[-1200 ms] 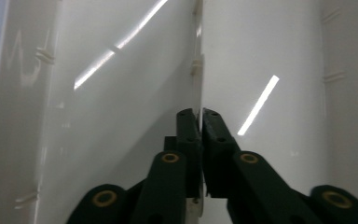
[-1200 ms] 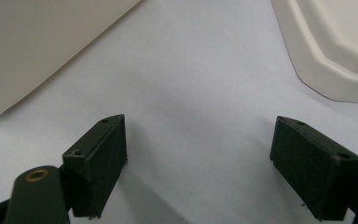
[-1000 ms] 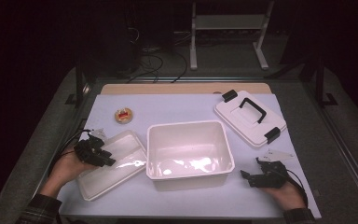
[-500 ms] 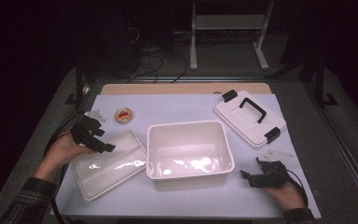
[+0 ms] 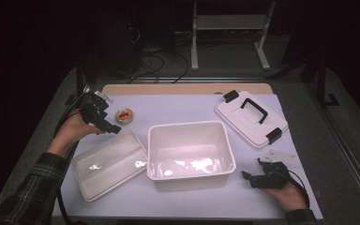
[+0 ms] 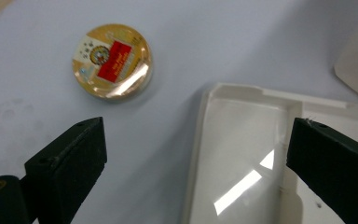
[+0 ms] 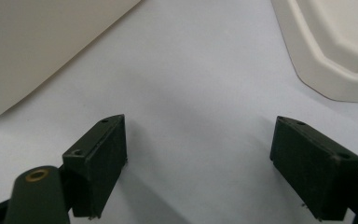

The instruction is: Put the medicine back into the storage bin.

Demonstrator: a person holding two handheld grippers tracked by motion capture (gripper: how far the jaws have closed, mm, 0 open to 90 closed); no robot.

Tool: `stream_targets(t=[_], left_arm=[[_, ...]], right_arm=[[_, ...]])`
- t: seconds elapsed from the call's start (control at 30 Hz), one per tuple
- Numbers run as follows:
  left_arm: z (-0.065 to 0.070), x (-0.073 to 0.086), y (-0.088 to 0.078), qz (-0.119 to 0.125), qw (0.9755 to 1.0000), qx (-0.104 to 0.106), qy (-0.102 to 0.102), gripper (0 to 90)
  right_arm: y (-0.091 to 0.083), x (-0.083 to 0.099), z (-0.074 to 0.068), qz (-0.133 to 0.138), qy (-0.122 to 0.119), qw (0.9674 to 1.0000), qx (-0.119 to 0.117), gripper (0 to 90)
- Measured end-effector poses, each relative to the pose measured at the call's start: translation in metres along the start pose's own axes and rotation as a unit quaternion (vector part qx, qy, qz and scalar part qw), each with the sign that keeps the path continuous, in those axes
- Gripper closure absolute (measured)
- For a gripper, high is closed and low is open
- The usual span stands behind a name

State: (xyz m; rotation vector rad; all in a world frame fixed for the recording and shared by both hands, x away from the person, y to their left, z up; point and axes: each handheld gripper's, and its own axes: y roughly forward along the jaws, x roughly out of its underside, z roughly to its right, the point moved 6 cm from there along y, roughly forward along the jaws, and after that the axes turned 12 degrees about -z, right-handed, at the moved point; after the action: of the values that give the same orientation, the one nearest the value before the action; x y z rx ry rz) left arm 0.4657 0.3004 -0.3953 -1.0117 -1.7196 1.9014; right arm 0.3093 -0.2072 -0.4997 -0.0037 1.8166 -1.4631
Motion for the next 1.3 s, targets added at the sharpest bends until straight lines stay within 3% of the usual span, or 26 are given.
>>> stream_targets(t=[0.3, 0.5, 0.67, 0.9, 1.0, 1.17, 1.3], left_arm=[[-0.022, -0.028, 0.011, 0.0, 0.9999, -0.009, -0.012, 4.0], [-0.038, -0.044, 0.028, 0.0, 0.9997, -0.017, -0.019, 4.0], [-0.045, -0.047, 0.049, -0.015, 0.9992, -0.02, -0.032, 4.0], [-0.05, -0.049, 0.074, -0.031, 0.9989, -0.019, -0.03, 4.1], [-0.053, -0.05, 0.082, -0.037, 0.9986, -0.02, -0.031, 4.8], [-0.059, -0.052, 0.092, -0.04, 0.9975, -0.031, -0.049, 5.4], [-0.06, -0.052, 0.098, -0.051, 0.9969, -0.02, -0.057, 5.6]], right_arm=[[0.0, 0.0, 0.0, 0.0, 0.0, 1.0, 0.0, 17.9], [0.0, 0.0, 0.0, 0.0, 0.001, 1.0, 0.0, 17.9], [0.0, 0.0, 0.0, 0.001, 0.001, 1.0, -0.001, 17.9], [0.0, 0.0, 0.0, 0.001, 0.0, 1.0, -0.001, 17.9], [0.0, 0.0, 0.0, 0.001, 0.0, 1.0, -0.001, 17.9], [0.0, 0.0, 0.0, 0.001, 0.001, 1.0, -0.001, 17.9], [0.0, 0.0, 0.0, 0.001, 0.0, 1.0, -0.001, 17.9]])
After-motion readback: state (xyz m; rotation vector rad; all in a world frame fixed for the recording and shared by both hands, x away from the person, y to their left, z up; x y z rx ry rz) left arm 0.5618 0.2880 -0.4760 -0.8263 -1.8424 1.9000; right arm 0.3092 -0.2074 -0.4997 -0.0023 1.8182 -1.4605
